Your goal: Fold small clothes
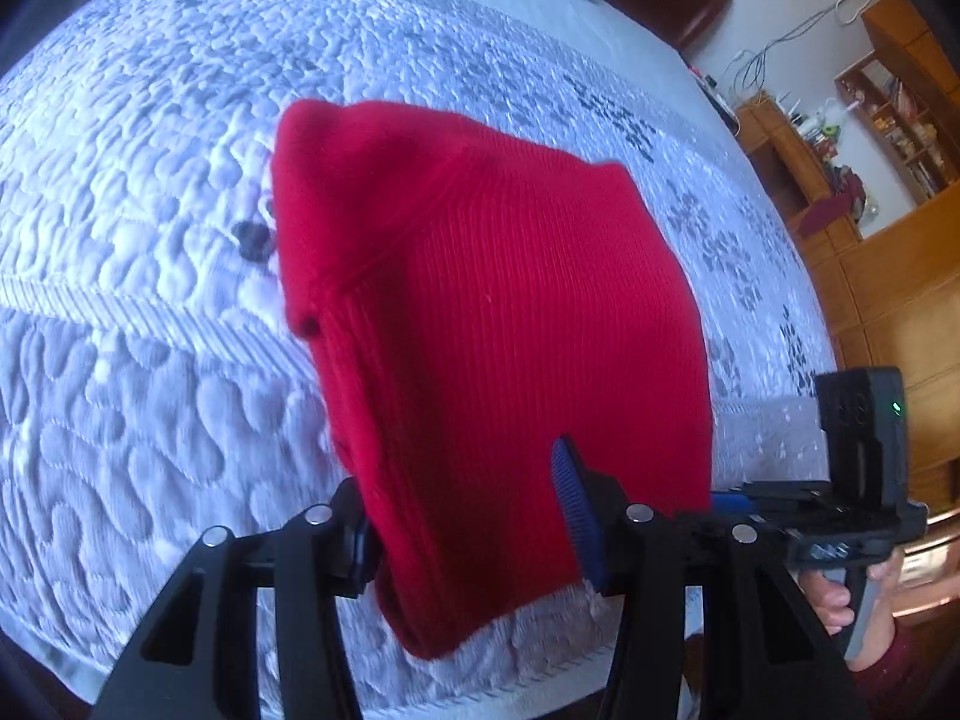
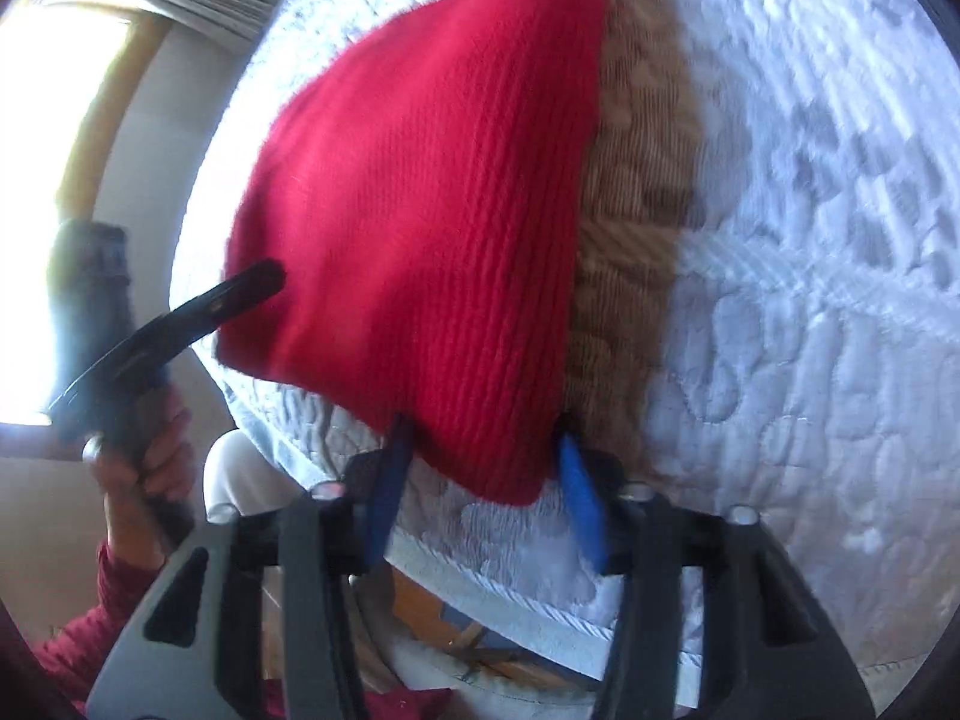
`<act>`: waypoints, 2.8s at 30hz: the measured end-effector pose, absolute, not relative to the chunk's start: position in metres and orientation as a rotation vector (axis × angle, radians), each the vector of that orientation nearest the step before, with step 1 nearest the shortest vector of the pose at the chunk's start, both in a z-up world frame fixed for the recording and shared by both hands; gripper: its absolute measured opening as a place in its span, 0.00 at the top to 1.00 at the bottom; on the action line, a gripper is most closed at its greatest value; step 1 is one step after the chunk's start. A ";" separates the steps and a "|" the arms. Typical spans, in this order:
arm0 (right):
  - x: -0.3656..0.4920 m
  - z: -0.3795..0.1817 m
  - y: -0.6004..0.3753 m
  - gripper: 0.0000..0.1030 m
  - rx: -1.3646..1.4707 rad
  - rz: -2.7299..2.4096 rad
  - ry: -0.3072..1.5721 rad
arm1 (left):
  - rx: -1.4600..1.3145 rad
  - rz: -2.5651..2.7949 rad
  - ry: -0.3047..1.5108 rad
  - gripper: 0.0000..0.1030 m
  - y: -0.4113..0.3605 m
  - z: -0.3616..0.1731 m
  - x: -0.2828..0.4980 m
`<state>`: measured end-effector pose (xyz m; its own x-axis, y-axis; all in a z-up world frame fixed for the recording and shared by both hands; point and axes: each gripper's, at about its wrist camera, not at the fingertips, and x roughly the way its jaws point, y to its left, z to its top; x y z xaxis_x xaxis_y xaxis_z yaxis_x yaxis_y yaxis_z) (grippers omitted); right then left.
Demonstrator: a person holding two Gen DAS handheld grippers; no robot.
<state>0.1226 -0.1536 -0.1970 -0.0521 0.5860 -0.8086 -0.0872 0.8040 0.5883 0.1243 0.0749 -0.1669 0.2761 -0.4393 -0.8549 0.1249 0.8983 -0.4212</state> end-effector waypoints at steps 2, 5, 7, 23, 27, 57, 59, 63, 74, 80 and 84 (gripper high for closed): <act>0.127 -0.190 -0.159 0.84 0.442 0.583 1.533 | -0.273 -0.378 1.248 0.51 0.072 -0.167 0.119; 0.125 -0.168 -0.181 0.86 0.488 0.621 1.486 | -0.251 -0.381 1.248 0.56 0.071 -0.165 0.110; 0.122 -0.161 -0.190 0.87 0.473 0.620 1.461 | -0.198 -0.373 1.266 0.60 0.067 -0.171 0.106; 0.125 -0.188 -0.195 0.75 0.331 0.583 1.513 | -0.173 -0.404 1.286 0.59 0.061 -0.178 0.107; 0.139 -0.154 -0.204 0.60 0.294 0.591 1.425 | -0.169 -0.339 1.216 0.49 0.084 -0.145 0.120; 0.266 -0.180 -0.209 0.47 0.367 0.587 1.366 | 0.059 -0.675 1.261 0.98 -0.026 -0.192 0.341; 0.266 -0.180 -0.208 0.47 0.360 0.582 1.361 | -0.006 -0.638 1.222 0.98 -0.013 -0.185 0.342; 0.269 -0.184 -0.206 0.46 0.355 0.569 1.369 | -0.013 -0.585 1.261 0.98 -0.005 -0.200 0.342; 0.245 -0.167 -0.206 0.45 0.329 0.570 1.374 | -0.022 -0.402 1.182 0.36 0.027 -0.157 0.294; 0.210 -0.181 -0.193 0.45 0.325 0.585 1.445 | -0.130 -0.308 1.161 0.36 0.073 -0.150 0.222; 0.200 -0.186 -0.183 0.81 0.349 0.597 1.478 | -0.118 -0.344 1.157 0.37 0.061 -0.153 0.175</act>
